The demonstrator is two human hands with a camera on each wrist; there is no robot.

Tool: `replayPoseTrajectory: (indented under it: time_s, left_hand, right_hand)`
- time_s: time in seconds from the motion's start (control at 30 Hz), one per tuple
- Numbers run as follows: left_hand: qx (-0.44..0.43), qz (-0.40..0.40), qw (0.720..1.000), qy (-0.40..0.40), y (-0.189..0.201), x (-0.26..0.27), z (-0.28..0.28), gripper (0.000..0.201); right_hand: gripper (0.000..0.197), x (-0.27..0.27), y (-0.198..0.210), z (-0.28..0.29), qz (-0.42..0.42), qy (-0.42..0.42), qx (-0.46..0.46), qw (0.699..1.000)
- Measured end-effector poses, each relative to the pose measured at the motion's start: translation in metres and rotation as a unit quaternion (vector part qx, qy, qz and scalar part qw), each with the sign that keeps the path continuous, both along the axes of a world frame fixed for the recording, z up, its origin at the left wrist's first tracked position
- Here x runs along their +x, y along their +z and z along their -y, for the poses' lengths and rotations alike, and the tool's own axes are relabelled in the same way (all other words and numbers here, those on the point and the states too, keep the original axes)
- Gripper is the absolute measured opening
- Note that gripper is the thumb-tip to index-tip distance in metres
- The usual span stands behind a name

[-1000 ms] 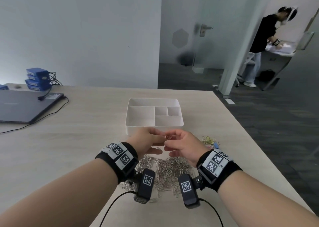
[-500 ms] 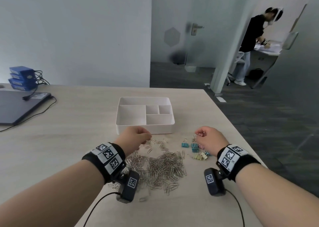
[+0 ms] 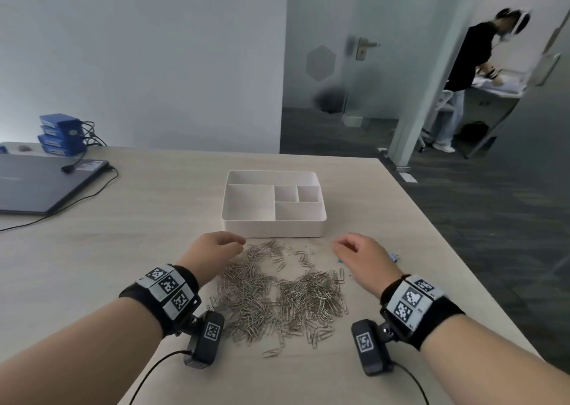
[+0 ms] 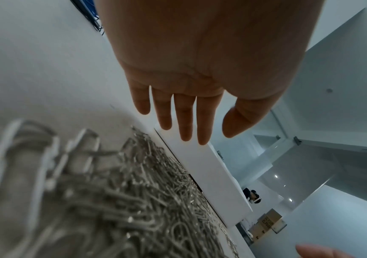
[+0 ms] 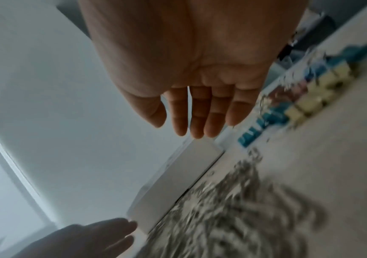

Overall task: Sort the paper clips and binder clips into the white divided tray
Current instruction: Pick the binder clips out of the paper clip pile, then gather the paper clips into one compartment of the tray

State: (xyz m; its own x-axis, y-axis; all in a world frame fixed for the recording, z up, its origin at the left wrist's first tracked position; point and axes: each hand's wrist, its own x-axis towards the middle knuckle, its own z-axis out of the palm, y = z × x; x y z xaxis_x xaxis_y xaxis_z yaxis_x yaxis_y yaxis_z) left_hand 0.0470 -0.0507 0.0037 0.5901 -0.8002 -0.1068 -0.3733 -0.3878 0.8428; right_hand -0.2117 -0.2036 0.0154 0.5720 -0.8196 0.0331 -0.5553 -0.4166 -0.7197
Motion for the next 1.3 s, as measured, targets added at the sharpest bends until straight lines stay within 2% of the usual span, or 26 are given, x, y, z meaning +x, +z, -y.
replayPoseTrajectory:
  time_s: [0.1,0.3,0.47,0.6,0.73,0.83,0.9,0.97,1.03,1.13,1.23,1.3]
  left_hand:
    - [-0.031,-0.031,0.999,-0.001,-0.005,0.003,-0.007,0.023]
    - [-0.079,-0.086,0.993,0.006,-0.018,0.007,-0.020,0.026]
    - [-0.102,-0.087,0.991,0.011,-0.028,0.015,-0.024,0.027]
    - [-0.094,-0.064,0.994,0.006,-0.034,0.015,-0.023,0.027]
    - [-0.062,-0.031,0.997,-0.025,-0.036,0.009,-0.017,0.032]
    - [0.002,0.063,0.995,-0.079,-0.035,0.002,-0.009,0.050]
    - [0.058,0.143,0.980,-0.127,-0.036,-0.003,-0.003,0.066]
    - [0.087,0.173,0.967,-0.164,-0.037,-0.007,0.001,0.082]
    - [0.089,0.176,0.962,-0.189,-0.038,-0.012,0.004,0.089]
    - [0.059,0.129,0.971,-0.193,-0.036,-0.021,0.003,0.073]
    - [-0.017,0.024,0.992,-0.119,-0.034,-0.020,0.003,0.052]
    - [-0.025,0.016,0.995,-0.095,-0.033,-0.017,0.008,0.051]
  right_hand:
    - [0.019,0.006,-0.010,-0.022,0.043,0.024,0.042,0.998]
    - [0.034,-0.004,-0.031,-0.020,0.120,-0.012,0.081,0.989]
    - [0.044,-0.010,-0.043,-0.011,0.222,-0.069,0.128,0.964]
    - [0.047,-0.011,-0.046,-0.005,0.245,-0.086,0.138,0.956]
    - [0.049,-0.009,-0.047,-0.007,0.209,-0.054,0.133,0.967]
    - [0.049,-0.004,-0.048,-0.014,0.159,-0.021,0.125,0.979]
    - [0.051,0.000,-0.048,-0.021,0.108,0.019,0.099,0.989]
    - [0.051,0.007,-0.049,-0.031,0.076,0.063,0.092,0.991]
    - [0.055,0.015,-0.048,-0.041,0.071,0.100,0.097,0.988]
    - [0.053,0.021,-0.045,-0.048,0.078,0.127,0.069,0.987]
    - [0.048,0.024,-0.041,-0.037,0.068,0.078,-0.019,0.994]
    - [0.043,0.026,-0.037,-0.026,0.096,0.035,0.030,0.994]
